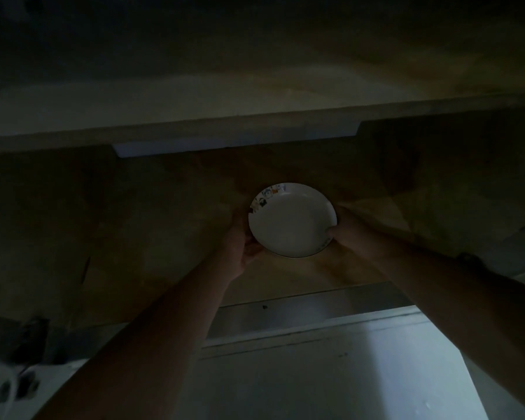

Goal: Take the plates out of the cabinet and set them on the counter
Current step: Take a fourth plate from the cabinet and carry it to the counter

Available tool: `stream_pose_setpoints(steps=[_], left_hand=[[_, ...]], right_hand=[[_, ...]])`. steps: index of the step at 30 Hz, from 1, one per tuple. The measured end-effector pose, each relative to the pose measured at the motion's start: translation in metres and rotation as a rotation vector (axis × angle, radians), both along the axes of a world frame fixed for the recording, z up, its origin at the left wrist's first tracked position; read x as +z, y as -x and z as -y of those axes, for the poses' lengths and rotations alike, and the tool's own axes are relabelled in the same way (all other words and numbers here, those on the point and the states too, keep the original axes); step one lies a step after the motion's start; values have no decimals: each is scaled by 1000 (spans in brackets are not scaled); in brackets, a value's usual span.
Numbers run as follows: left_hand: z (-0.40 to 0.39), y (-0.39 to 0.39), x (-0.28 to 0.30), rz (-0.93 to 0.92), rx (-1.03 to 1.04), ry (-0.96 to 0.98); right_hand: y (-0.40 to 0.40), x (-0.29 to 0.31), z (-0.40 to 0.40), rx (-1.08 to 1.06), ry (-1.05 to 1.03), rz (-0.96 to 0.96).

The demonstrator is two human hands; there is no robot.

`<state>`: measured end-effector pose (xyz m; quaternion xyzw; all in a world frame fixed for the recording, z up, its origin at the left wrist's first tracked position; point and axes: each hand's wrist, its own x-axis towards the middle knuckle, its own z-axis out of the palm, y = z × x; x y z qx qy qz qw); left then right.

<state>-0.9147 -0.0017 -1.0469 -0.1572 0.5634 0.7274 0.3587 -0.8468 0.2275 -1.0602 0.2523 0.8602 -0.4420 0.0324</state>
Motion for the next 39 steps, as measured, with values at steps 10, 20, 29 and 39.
stream_pose_setpoints(steps=[10,20,29,39], left_hand=[[3,-3,-3,59,-19,19],[12,-16,1,86,-59,63],[36,-29,-6,-63,-59,119],[70,-26,2,-122,-54,164]], right_hand=[[-5,2,-6,-216,194,95],[-21,19,5,-242,419,95],[-42,28,9,-205,487,91],[-47,40,33,-98,612,52]])
